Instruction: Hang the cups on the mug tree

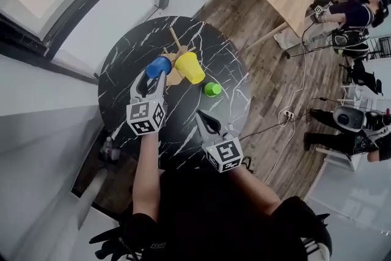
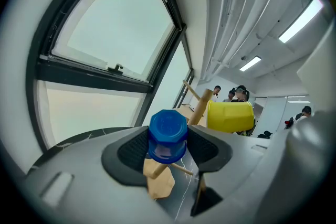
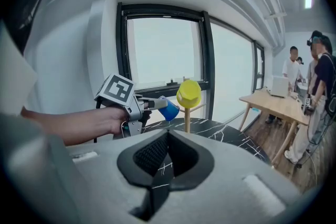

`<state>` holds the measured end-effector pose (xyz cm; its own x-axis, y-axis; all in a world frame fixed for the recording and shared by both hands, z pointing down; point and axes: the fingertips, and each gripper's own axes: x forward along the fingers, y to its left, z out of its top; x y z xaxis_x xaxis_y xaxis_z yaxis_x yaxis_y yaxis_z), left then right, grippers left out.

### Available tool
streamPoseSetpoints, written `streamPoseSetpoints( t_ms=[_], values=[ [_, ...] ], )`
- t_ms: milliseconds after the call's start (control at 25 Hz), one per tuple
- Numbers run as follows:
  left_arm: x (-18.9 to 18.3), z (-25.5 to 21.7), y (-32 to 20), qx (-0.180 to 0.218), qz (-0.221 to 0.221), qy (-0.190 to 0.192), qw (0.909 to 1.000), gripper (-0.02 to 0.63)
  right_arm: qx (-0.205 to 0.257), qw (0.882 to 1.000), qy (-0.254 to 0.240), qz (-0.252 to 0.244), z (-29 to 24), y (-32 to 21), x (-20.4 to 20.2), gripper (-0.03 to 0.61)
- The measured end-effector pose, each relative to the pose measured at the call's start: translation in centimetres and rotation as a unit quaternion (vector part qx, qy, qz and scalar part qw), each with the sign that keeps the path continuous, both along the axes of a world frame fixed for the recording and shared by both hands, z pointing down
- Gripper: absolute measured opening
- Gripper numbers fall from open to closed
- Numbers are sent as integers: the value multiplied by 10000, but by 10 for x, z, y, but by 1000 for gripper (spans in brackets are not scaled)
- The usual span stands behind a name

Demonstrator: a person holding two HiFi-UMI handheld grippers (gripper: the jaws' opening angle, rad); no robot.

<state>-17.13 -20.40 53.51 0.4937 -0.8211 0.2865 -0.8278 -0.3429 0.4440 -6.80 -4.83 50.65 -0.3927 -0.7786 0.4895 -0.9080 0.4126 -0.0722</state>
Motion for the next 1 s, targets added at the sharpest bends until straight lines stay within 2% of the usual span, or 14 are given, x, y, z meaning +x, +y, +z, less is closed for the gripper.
streamPoseSetpoints(
  t_ms=[440,920,1000],
  values=[
    [14,14,-4,-207,91,77,9997,232,-85,9999,-37,67,7,0,11,0],
    [13,16,-7,-183,35,110,9998,232,-112,9998,-45,167,8,5,21,0],
    [14,19,-7,-212,82,135,9997,272,-109,9998,-40,162,8,6,22,0]
  ],
)
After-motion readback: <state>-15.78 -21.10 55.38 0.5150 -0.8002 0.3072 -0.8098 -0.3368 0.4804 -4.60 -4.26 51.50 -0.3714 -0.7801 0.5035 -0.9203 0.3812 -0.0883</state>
